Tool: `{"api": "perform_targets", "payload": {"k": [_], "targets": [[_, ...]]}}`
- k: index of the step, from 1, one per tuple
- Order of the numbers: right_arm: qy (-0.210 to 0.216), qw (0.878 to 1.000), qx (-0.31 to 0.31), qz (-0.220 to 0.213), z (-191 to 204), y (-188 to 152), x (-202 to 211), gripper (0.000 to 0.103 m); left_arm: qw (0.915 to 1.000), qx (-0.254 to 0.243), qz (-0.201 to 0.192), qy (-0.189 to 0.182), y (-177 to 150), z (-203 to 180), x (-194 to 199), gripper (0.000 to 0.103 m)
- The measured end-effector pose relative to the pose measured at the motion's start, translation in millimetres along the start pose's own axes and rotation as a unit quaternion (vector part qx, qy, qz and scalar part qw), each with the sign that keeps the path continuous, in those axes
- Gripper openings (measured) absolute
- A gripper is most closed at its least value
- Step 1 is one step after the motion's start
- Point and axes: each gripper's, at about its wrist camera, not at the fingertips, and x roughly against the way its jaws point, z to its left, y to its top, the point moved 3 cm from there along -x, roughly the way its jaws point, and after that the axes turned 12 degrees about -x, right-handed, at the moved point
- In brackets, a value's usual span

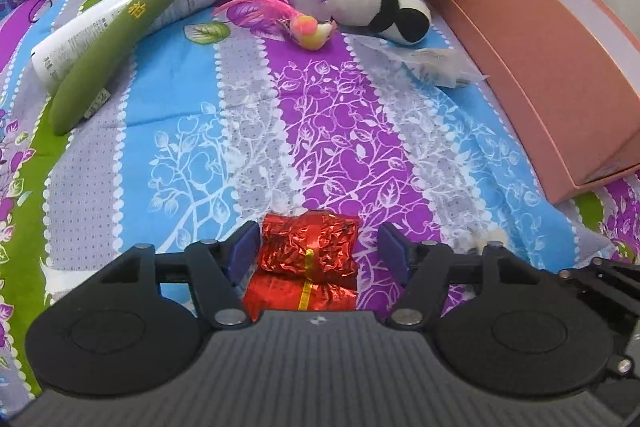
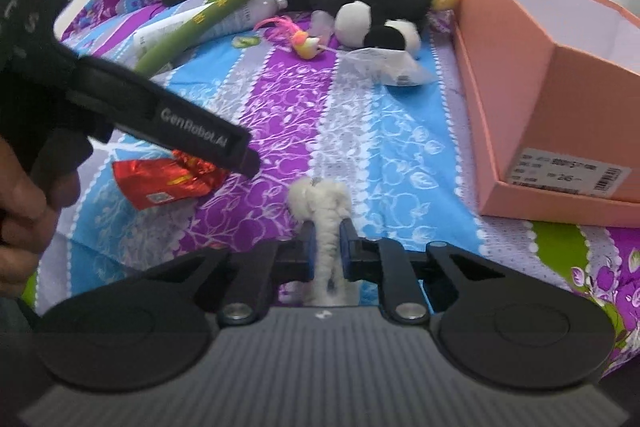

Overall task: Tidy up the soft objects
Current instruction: 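Lift the red candy and the white plush keychain off the sheet, then carry the red candy and the plush keychain over the orange box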

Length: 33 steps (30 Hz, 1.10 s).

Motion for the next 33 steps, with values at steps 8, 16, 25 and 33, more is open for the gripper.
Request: {"api": "perform_targets", "payload": {"k": [8, 16, 25, 33], "targets": [[-0.005, 1.000, -0.012, -0.010, -4, 7, 4, 0.016, 0.9996, 0.021, -0.017, 0.001, 0, 5, 12, 0.057], [-0.004, 1.000, -0.019, -0.022, -3, 16, 21, 0.016, 0.9990, 0.030, -0.033, -0.010, 1, 3, 43, 0.057], [0.014, 0.998, -0.033, -0.050, 2, 39, 55, 0.016, 0.9968, 0.033, -0.069, -0.025, 9, -5, 92, 0.057], [0.026, 0.994, -0.033, -0.103, 7, 71, 98, 0.016, 0.9911, 0.034, -0.124, -0.036, 34, -10, 146, 0.057]]}}
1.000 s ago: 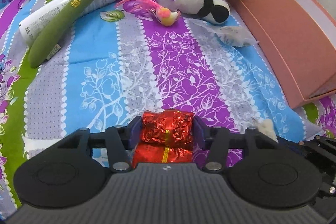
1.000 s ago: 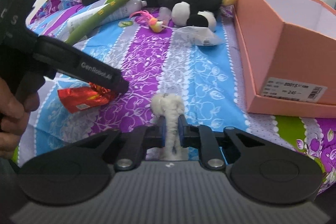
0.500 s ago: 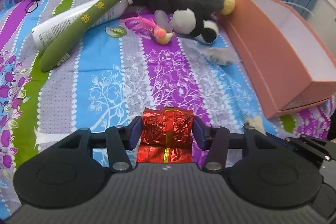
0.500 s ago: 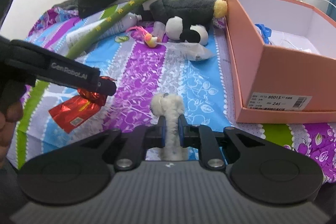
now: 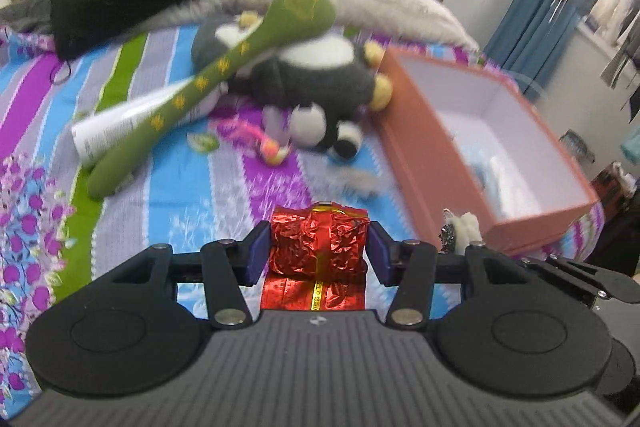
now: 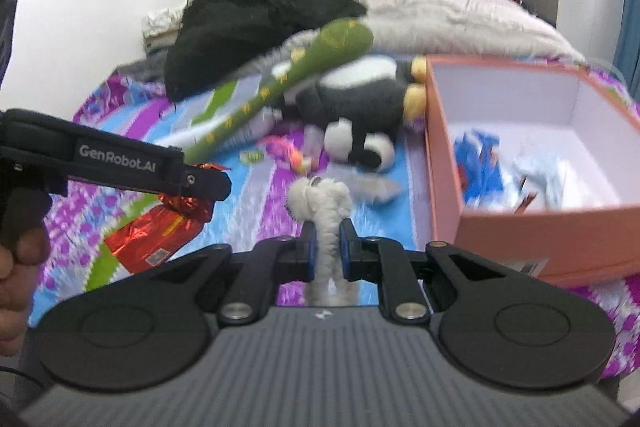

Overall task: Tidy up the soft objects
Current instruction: 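Carry the red candy and the plush keychain over the orange box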

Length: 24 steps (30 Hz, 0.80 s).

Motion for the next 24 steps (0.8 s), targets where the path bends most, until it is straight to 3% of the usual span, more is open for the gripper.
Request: {"api": "perform_targets", "payload": {"k": [15, 24], "targets": [[0.004, 0.993, 0.001, -0.121, -13, 98, 59, 0.016, 0.9946, -0.025, -0.093, -0.038, 91, -45, 50, 0.057], [-0.040, 0.988, -0.008, -0.149, -60, 150, 63, 0.016, 0.9902, -0.044, -0.104, -0.081, 144, -89, 39, 0.057]]}}
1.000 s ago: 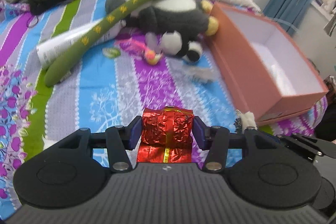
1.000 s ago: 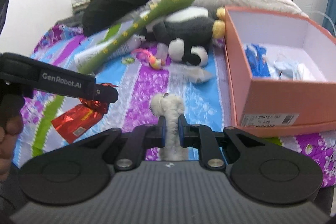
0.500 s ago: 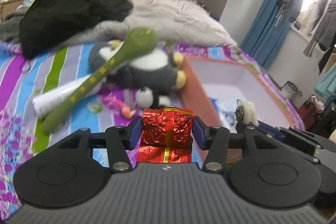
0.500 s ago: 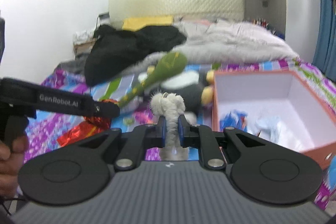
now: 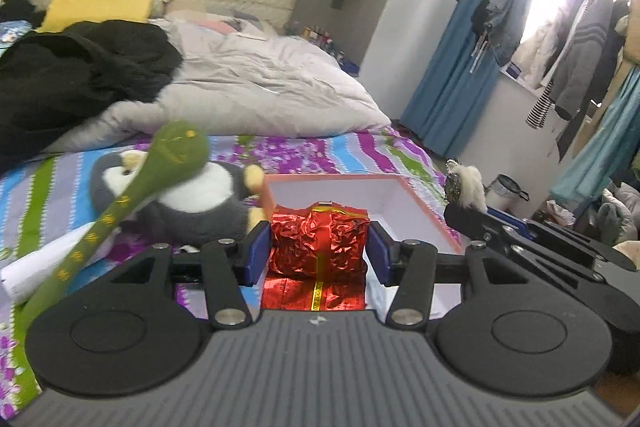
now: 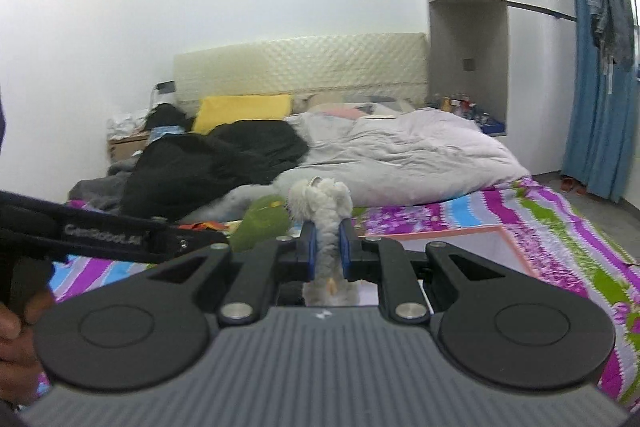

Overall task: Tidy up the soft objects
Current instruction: 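Carry the red candy and the plush keychain over the orange box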

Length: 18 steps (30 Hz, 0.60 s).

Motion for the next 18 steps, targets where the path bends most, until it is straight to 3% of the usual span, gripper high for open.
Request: {"api": "perform_targets", "payload": {"k": [9, 18], "targets": [[-0.054, 0.998, -0.010, 0.032, -59, 13, -31, 0.016, 0.9987, -0.008, 0.037, -0.035, 26, -34, -65, 0.057], [-0.096, 0.985, -0.058, 0.134, -114, -19, -75, 0.016, 0.9905, -0.019, 0.128, -0.048, 7, -50, -153, 0.057]]}}
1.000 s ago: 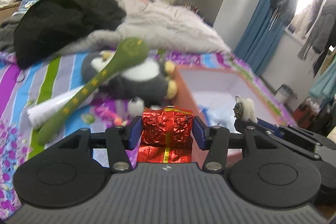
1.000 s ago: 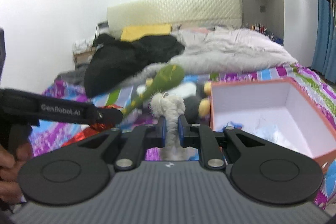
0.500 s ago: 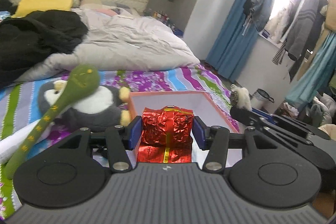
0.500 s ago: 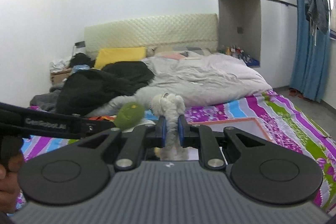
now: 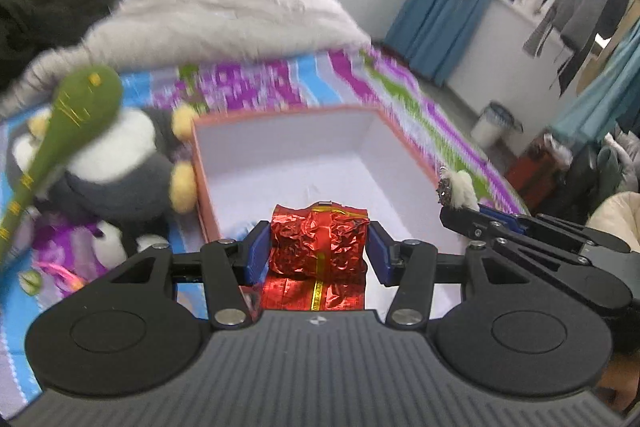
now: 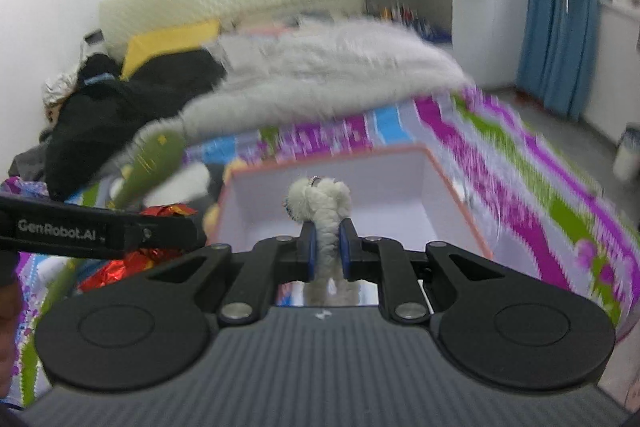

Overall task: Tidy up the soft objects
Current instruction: 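Carry the red candy and the plush keychain over the orange box, then open both grippers to drop the candy and keychain into the box, then withdraw both grippers from the box back toward the pile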

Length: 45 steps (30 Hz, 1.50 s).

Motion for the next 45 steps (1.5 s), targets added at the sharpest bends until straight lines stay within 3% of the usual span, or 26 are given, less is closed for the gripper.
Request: {"api": "perform_targets", "payload": {"k": [8, 15, 17, 18, 20, 22, 26, 37, 45], "targets": [[-0.025, 0.997, -0.017, 0.078, -31, -20, -42, 0.016, 0.9968, -0.021, 0.075, -0.017, -13, -2, -65, 0.057], [-0.040, 0.993, -0.043, 0.103, -48, -34, -57, 0.018, 0.9962, -0.019, 0.085, -0.005, -16, 1, -78, 0.057], [-0.043, 0.993, -0.047, 0.104, -51, -34, -58, 0.024, 0.9961, -0.026, 0.085, 0.001, -16, 1, -77, 0.060], [-0.040, 0.992, -0.051, 0.106, -52, -35, -57, 0.025, 0.9957, -0.032, 0.086, 0.008, -16, 1, -77, 0.069], [-0.034, 0.992, -0.058, 0.107, -55, -35, -57, 0.039, 0.9960, -0.045, 0.076, 0.016, -16, 0, -70, 0.071], [-0.035, 0.993, -0.058, 0.101, -55, -33, -55, 0.050, 0.9963, -0.053, 0.065, 0.019, -16, -2, -63, 0.071], [-0.026, 0.995, -0.060, 0.079, -52, -31, -41, 0.050, 0.9971, -0.061, 0.042, 0.019, -17, -5, -46, 0.071], [0.001, 0.999, -0.028, -0.034, -28, -48, 45, 0.050, 0.9946, -0.082, -0.057, 0.030, -49, -26, 32, 0.071], [0.030, 0.997, -0.025, -0.073, -9, -60, 87, 0.050, 0.9905, -0.089, -0.099, 0.035, -67, -35, 81, 0.071]]}}
